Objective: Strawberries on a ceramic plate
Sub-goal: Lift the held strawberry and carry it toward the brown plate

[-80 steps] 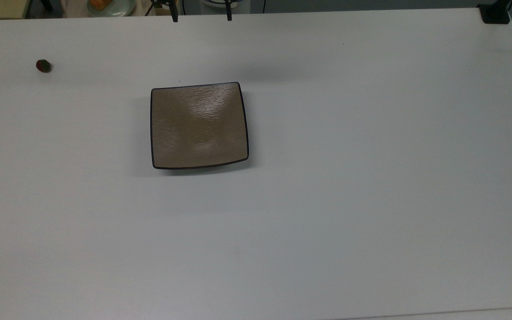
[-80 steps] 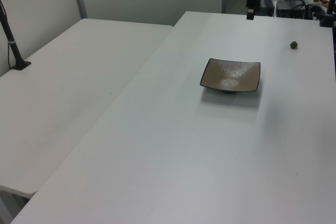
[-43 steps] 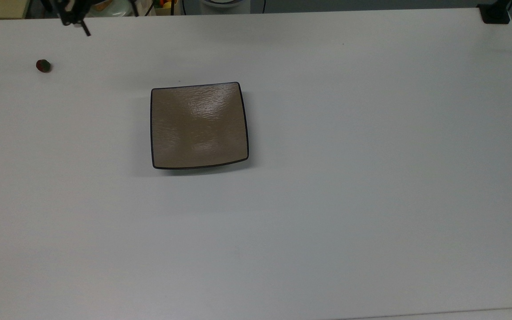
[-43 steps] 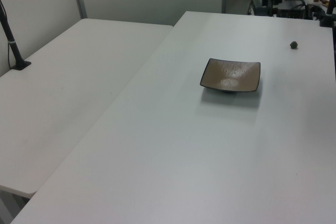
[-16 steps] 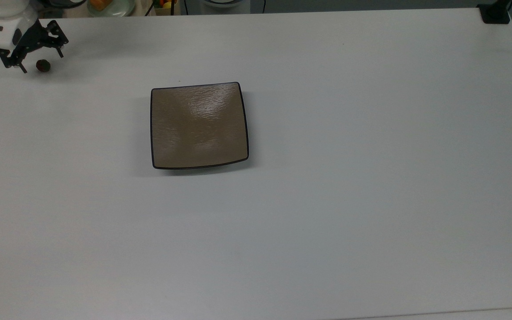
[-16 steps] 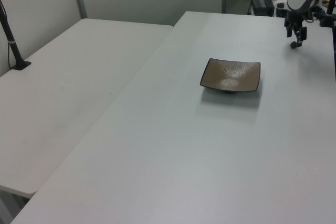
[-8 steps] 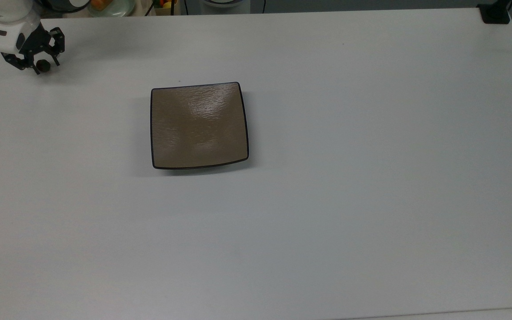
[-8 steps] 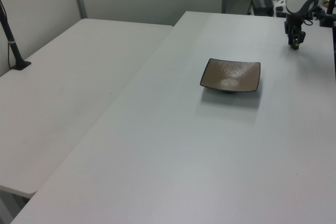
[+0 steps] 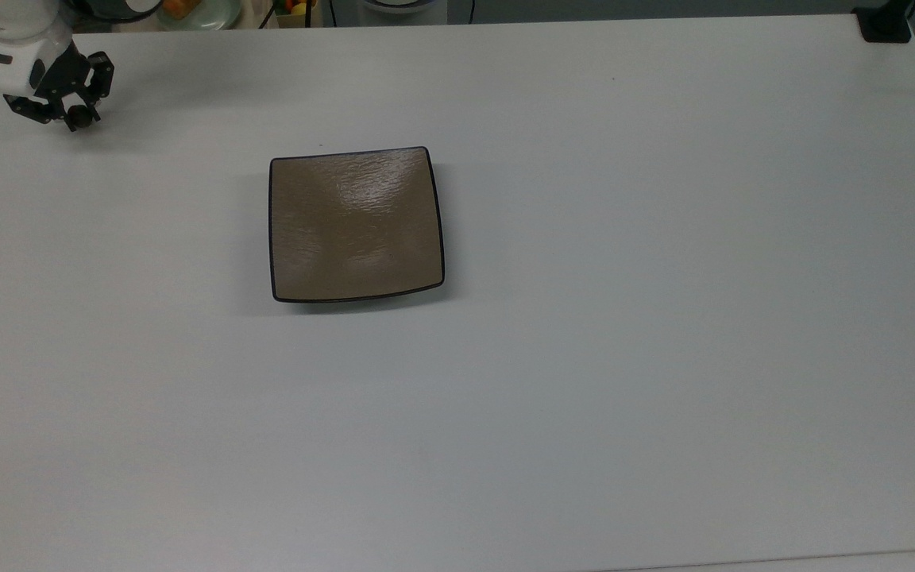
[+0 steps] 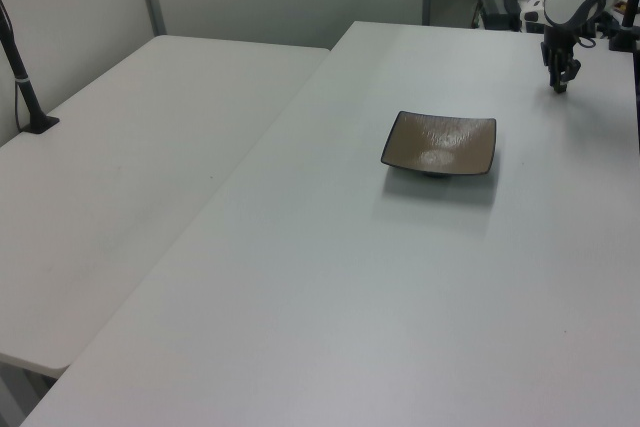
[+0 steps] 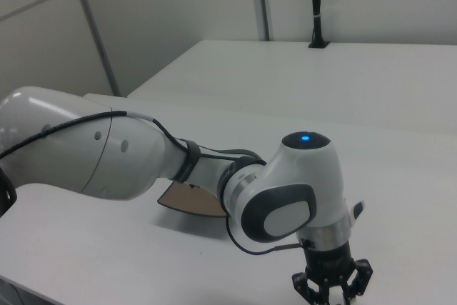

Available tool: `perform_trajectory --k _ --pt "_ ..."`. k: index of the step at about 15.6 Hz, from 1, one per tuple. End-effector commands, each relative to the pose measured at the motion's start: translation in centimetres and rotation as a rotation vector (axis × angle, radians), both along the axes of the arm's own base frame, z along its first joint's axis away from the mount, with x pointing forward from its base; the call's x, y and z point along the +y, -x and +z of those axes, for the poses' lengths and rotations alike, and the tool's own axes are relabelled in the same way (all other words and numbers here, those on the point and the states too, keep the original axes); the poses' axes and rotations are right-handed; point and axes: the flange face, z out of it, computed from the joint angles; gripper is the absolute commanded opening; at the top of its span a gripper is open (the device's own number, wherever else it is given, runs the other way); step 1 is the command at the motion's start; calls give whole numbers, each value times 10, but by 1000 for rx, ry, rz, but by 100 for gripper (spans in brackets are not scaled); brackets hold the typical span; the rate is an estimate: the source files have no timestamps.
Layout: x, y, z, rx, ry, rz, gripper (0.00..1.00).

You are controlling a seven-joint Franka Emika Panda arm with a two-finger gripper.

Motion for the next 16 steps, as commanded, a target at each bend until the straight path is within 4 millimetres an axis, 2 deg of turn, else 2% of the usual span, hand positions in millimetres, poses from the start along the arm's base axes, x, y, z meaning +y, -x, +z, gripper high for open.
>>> perform_trajectory --k 1,4,6,8,12,16 --pt "12 -10 45 47 -8 7 0" --pt "34 -29 99 65 -14 14 0" --pt "47 -33 127 39 -18 16 0" --pt "70 -35 154 15 -12 23 0" --pt "128 -47 189 -36 -19 -19 0" --pt "189 -64 210 -78 -57 -47 0"
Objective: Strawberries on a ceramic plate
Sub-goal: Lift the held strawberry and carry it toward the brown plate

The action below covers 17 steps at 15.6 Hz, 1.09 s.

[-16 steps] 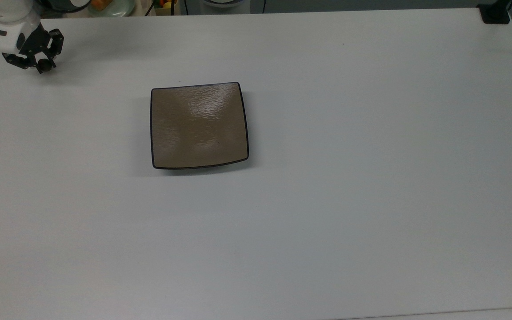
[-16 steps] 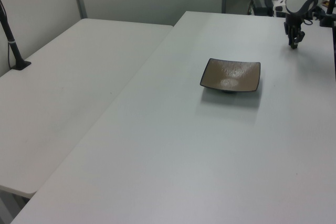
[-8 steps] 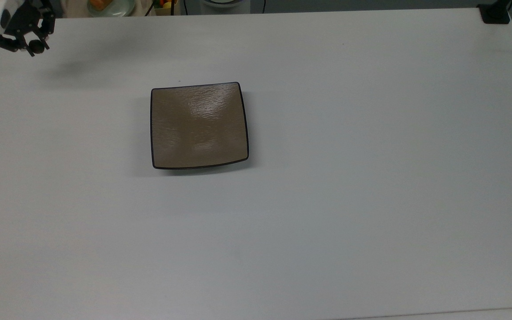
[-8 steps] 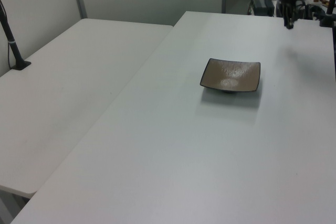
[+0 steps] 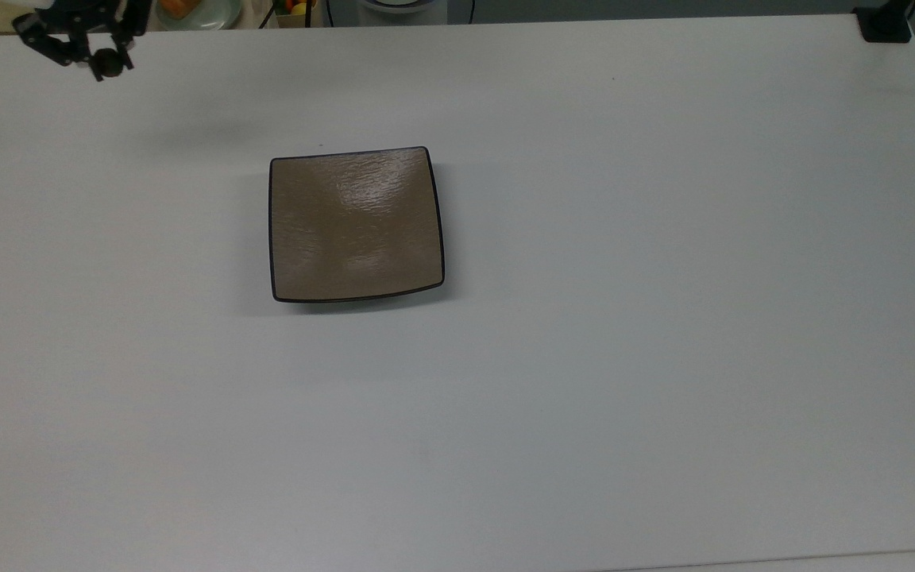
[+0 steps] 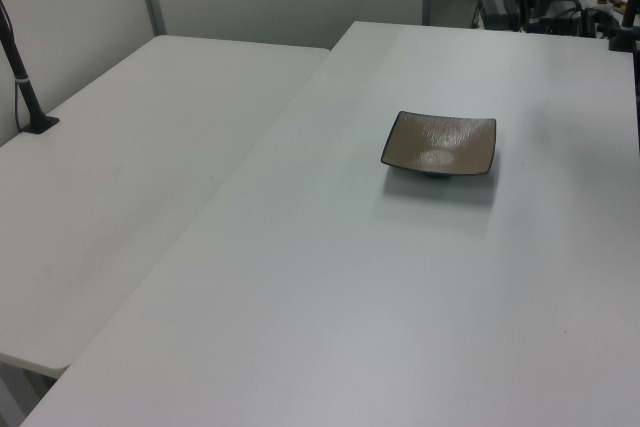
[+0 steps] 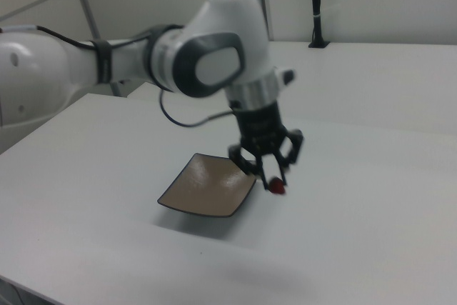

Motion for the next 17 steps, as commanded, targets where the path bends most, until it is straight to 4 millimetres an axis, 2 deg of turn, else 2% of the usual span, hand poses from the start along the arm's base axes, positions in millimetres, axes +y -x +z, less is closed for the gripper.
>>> perform_trajectory --k 1,4,11,15,17 --pt "54 -10 23 -25 -48 -41 0" --pt "106 -23 37 -36 -56 -36 0" --pt "195 -36 31 -51 -68 -106 1" --pt "231 -42 17 -42 -77 -138 1" --pt "240 -47 0 -15 -81 -139 1"
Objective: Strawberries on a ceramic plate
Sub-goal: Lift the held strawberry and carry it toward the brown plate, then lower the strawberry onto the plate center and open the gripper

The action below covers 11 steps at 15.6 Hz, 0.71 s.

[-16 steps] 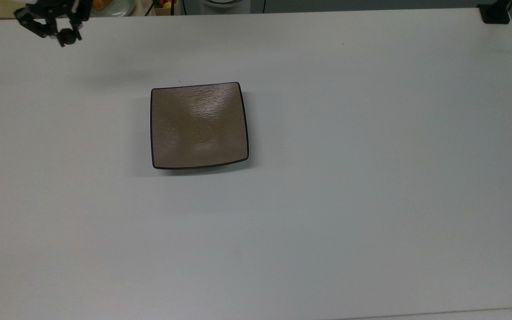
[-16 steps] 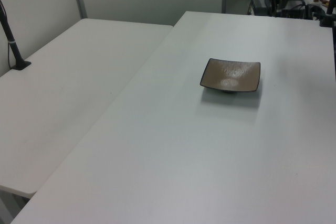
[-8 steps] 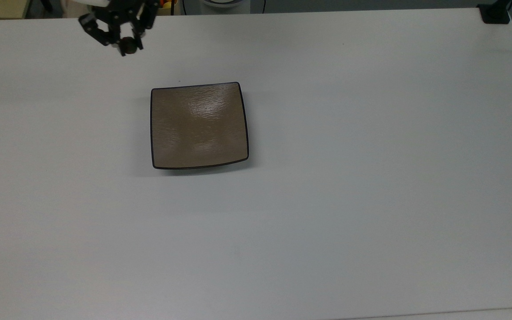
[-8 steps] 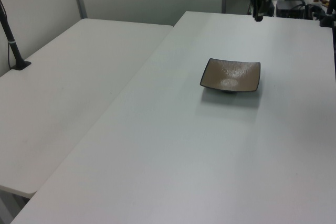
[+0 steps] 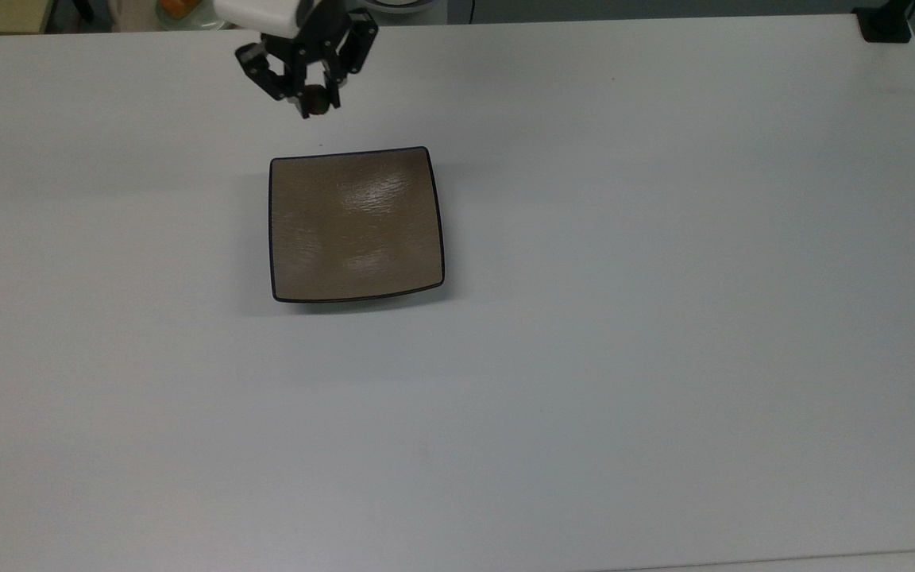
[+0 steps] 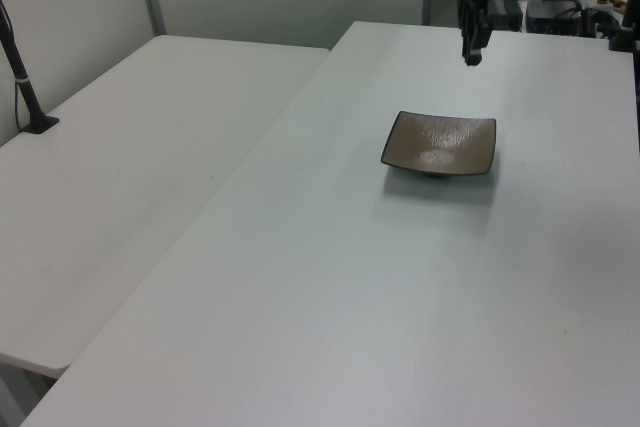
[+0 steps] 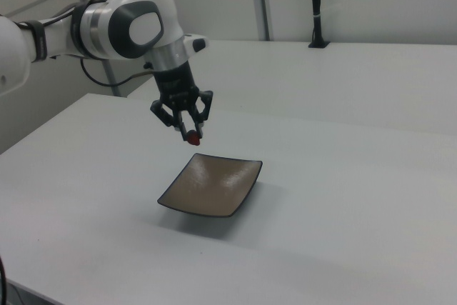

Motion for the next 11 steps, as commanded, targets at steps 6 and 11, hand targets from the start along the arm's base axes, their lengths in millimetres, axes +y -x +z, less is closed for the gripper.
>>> perform_trajectory --k 6,11 --pt "17 -28 -47 9 -74 -39 3" --pt "13 -43 -83 1 -78 -48 3"
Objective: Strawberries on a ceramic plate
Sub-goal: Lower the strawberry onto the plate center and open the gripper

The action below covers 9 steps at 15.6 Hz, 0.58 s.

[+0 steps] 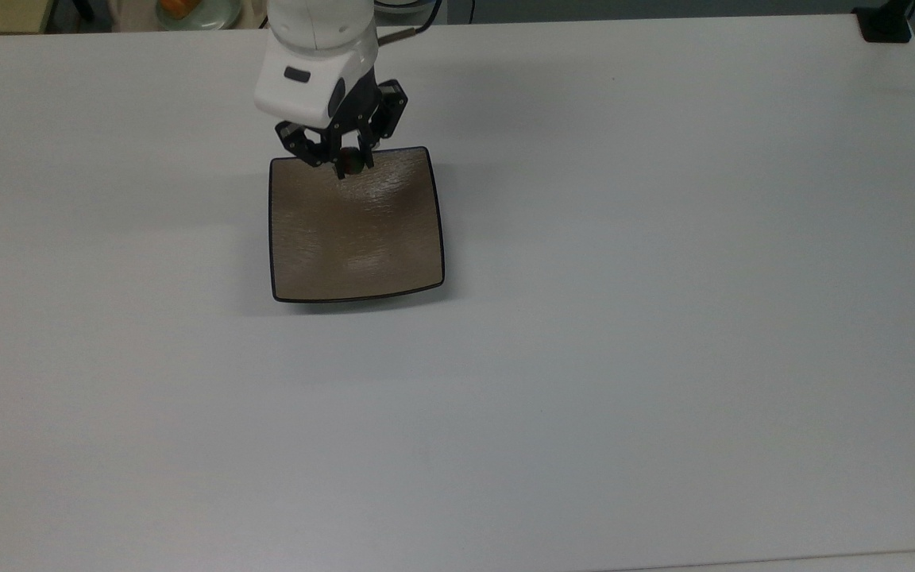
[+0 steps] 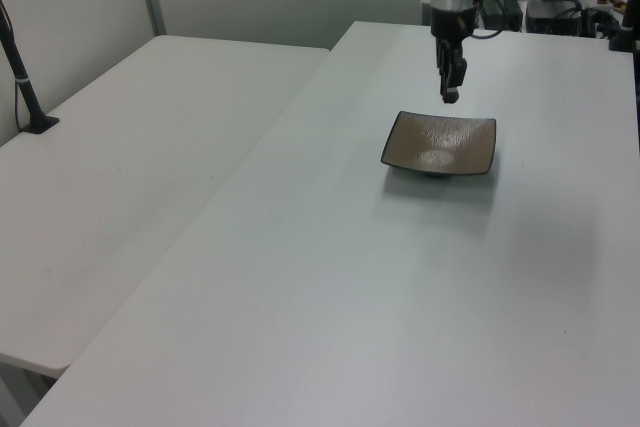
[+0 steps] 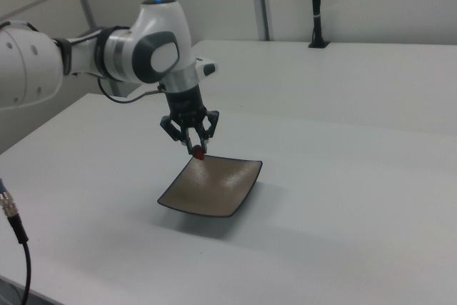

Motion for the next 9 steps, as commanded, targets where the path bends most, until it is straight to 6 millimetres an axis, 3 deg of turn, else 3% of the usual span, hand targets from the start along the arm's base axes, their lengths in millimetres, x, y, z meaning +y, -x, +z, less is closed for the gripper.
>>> perform_trajectory --k 1,4,9 --pt "-2 -12 -20 -19 -16 -28 3" --pt "-3 -20 -48 -31 -16 -27 3" --pt "-1 -25 -73 -26 -14 -28 5"
